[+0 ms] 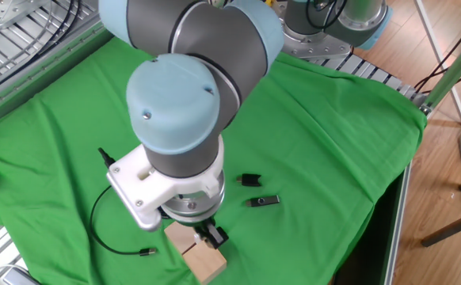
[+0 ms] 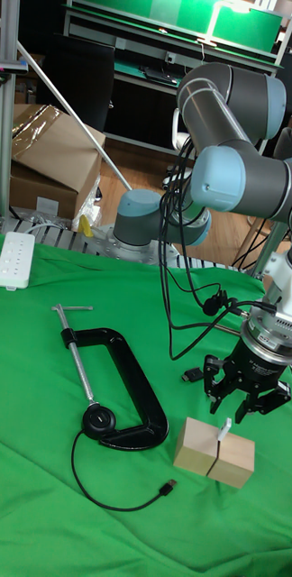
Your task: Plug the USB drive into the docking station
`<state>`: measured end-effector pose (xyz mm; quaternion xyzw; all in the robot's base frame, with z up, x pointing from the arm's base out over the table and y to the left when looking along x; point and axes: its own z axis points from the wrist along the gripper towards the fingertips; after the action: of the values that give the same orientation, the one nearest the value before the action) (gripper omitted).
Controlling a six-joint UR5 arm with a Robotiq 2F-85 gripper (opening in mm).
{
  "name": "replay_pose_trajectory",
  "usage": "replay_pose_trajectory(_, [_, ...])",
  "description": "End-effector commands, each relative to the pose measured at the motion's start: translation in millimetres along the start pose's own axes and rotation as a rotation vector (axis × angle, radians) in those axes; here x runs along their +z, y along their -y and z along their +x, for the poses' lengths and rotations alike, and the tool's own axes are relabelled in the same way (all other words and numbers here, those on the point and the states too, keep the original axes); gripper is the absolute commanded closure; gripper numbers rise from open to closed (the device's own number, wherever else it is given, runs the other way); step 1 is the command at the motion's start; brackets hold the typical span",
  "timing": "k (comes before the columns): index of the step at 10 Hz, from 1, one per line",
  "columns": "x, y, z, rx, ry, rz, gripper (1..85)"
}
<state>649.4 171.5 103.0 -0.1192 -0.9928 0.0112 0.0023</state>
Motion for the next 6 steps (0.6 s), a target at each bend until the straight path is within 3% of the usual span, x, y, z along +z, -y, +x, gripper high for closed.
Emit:
replay_pose_trajectory(1, [7.1,-5.9,-0.6,0.001,0.005,-0.017,43.7])
replay_pose_trajectory(6, [13.4,-5.8,-4.8,0.013,0.014,-0.005,47.0])
